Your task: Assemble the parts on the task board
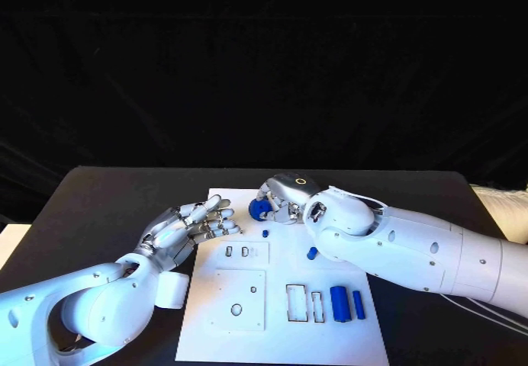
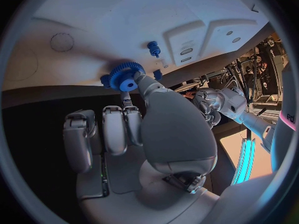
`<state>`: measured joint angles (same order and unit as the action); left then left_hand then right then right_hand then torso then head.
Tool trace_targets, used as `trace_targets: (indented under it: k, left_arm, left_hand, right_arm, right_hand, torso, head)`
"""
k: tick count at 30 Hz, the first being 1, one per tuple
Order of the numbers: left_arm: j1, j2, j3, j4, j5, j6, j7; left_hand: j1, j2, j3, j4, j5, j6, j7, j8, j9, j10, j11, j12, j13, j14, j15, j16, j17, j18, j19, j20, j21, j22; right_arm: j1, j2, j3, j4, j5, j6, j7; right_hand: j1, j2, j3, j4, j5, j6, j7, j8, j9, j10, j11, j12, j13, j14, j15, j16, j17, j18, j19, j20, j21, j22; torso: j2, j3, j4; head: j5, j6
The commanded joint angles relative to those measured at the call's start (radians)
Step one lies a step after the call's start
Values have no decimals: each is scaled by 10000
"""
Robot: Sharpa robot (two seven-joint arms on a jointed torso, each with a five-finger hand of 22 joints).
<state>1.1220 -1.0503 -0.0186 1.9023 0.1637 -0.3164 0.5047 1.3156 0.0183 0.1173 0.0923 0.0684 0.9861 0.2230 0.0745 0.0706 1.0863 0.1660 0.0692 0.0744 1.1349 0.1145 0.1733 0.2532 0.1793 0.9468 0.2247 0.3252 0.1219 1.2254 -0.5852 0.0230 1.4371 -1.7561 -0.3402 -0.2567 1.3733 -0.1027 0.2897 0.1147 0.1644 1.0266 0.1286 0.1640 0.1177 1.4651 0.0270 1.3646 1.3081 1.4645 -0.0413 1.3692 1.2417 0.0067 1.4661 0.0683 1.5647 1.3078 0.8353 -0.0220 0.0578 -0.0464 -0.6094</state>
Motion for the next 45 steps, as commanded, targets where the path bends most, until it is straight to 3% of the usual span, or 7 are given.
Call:
trace_targets:
  k: [1,9,15,20,28,38,45]
  left_arm:
    - [9,16,6,16,-5,224,47]
    - [9,8,6,21,-5,238,30]
    - [10,2,6,22,-5,239,19]
    - [10,-3,6,23,-5,232,15]
    - [10,-14,6,20,-5,224,13]
    - [10,-32,6,45,-5,213,15]
    - [10,-33,6,29,-5,223,9]
  left_hand:
    - [7,68,-19,-59,-23,-32,45,-40,-1,-82,21,-48,-8,-74,9,-35,10,23,-94,-6,-41,-9]
    - [7,68,-19,-59,-23,-32,45,-40,-1,-82,21,-48,-8,-74,9,-35,10,23,-94,-6,-41,-9]
    - [7,68,-19,-59,-23,-32,45,-40,-1,-82,21,-48,-8,-74,9,-35,10,23,-94,-6,-41,-9]
    - [19,82,-13,-80,-26,-36,47,-45,-1,-86,22,-46,-7,-74,9,-47,20,25,-97,-3,-41,-13]
    - [21,83,-13,-84,-26,-37,47,-47,-1,-89,22,-46,-7,-75,10,-49,22,25,-98,-3,-42,-13]
    - [26,84,-12,-91,-27,-41,47,-50,-1,-94,24,-48,-8,-77,10,-54,24,25,-99,-2,-42,-14]
    - [26,84,-12,-91,-27,-41,47,-50,-1,-94,24,-48,-8,-77,10,-54,24,25,-99,-2,-42,-14]
  right_arm:
    - [-18,57,-16,-93,-185,285,-15]
    - [-17,164,-25,-257,-186,408,-101]
    - [-14,191,-32,-314,-167,653,-170]
    - [-11,183,-37,-305,-80,860,-202]
    - [-15,-13,-39,-127,137,422,-81]
    - [-12,-85,-40,-191,785,1055,-161]
    - [-37,-315,-38,8,507,-582,-6]
  right_hand:
    - [-117,-31,21,48,-26,303,-169,-61,153,208,-25,-60,1262,482,-61,-47,-22,-67,1047,-62,61,2630]
    - [-509,-245,-92,176,-844,-527,105,-738,-70,52,228,-386,1108,462,133,-133,-113,-67,1047,90,61,2630]
    - [-1137,-504,-603,858,-1030,-1144,282,-1013,-264,-77,391,-659,973,463,286,-144,-111,-67,1047,251,61,2630]
    - [-1643,-424,-987,1743,-703,-979,273,-969,-289,-70,399,-641,1009,471,304,-120,-67,-67,1047,295,61,2630]
    - [-2074,129,-1090,1732,-27,-647,191,-893,-271,-23,334,-553,1083,499,257,-34,68,-67,1047,259,61,2630]
    - [-2885,358,-1778,1754,696,-638,192,-989,-342,-26,332,-574,1101,496,245,-30,81,-67,1047,232,61,2630]
    - [-2473,426,-1949,1594,1237,-559,172,-960,-360,-31,314,-591,1108,495,235,-32,88,-67,1047,229,61,2630]
  torso:
    - [-4,6,-11]
    - [-6,5,-16]
    - [-6,11,-12]
    - [-3,8,-13]
    - [-3,22,-30]
    - [-11,23,-49]
    - [-10,19,-59]
  head:
    - [0,-2]
    - [-6,9]
    - [-18,-4]
    - [-27,1]
    - [-22,2]
    - [-35,-18]
    - [-37,-1]
